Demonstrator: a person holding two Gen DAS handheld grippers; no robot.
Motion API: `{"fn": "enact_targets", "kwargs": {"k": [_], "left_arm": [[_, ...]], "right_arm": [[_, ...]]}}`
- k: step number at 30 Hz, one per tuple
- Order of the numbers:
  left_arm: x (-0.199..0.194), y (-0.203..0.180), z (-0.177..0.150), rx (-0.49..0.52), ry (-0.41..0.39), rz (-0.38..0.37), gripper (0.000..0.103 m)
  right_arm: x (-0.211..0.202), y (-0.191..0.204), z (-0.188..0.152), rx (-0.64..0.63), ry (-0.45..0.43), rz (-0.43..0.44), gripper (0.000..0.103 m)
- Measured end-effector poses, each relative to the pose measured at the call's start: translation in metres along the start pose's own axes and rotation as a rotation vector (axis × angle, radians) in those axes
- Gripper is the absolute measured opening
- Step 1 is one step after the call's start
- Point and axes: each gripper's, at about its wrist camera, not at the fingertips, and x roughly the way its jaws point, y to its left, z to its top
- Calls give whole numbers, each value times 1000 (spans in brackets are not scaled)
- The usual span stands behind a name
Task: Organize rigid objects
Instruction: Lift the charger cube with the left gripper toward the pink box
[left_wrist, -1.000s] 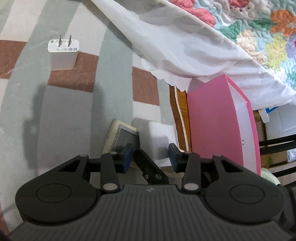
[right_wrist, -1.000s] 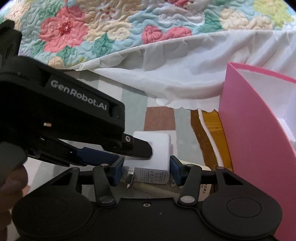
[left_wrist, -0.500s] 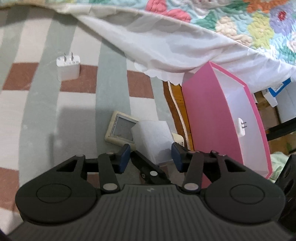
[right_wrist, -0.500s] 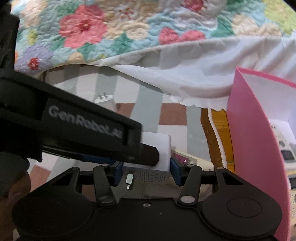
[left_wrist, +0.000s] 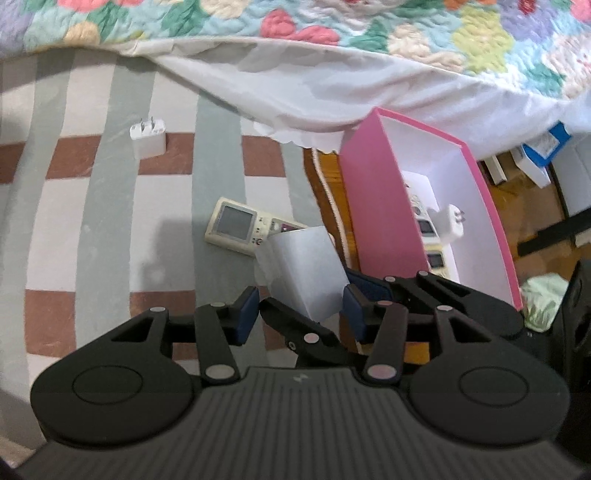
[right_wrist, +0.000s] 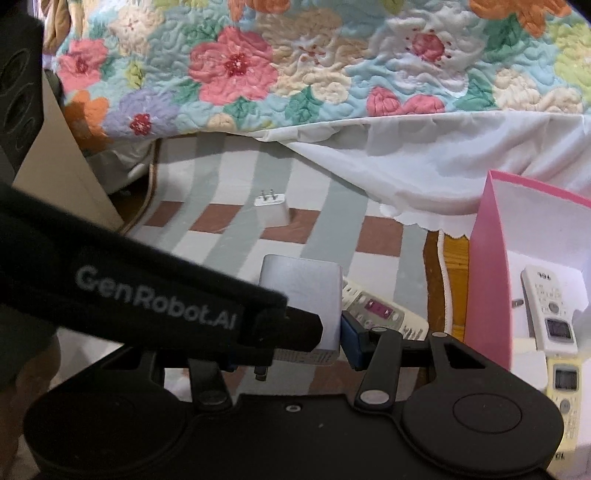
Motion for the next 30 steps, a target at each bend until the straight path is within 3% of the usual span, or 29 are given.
{"fn": "enact_targets", "kwargs": {"k": [19,30], "left_arm": [[-49,-52,-15,72,-22,-10,48],[-44,-101,-5,169,9,-89,48]], "right_arm": [[-69,0,2,-24,-23,21,56],[-107,-27,1,4,-69,-36,56]]}}
